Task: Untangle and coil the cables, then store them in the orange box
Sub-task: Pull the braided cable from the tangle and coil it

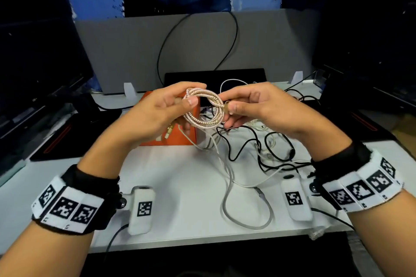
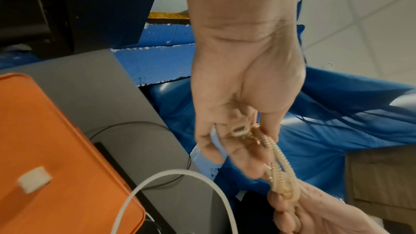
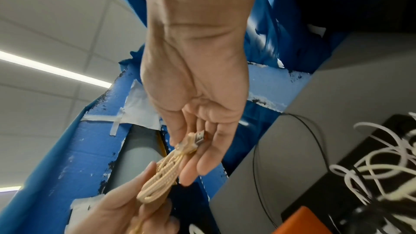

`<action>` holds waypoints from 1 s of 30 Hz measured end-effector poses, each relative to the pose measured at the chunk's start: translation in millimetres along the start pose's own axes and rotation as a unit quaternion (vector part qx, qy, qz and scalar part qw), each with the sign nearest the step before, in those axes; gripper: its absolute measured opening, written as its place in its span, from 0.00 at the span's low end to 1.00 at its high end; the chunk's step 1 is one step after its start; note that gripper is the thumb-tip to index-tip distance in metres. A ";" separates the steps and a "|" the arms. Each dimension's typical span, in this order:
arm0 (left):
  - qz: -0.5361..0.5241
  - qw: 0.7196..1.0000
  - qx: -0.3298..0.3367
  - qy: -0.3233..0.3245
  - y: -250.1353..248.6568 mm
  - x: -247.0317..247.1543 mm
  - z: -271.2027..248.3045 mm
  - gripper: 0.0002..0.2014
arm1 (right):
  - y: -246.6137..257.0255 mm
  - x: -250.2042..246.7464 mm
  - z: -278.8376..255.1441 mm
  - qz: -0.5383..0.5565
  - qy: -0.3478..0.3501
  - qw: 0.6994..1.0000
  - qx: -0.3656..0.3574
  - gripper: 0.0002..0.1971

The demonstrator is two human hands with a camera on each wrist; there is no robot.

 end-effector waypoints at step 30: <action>0.358 0.899 -0.129 -0.219 162.2 -123.1 101.6 0.06 | -26.3 95.2 114.5 -0.282 0.177 0.940 0.074 0.32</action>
Point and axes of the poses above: each hand's wrist, its own z-axis towards the middle knuckle, its own x-axis out of the palm, y = z × x, the point moved 8 cm from there along z, towards the middle knuckle, and after that the axes turned 12 degrees about -y, right-handed, at the moved point
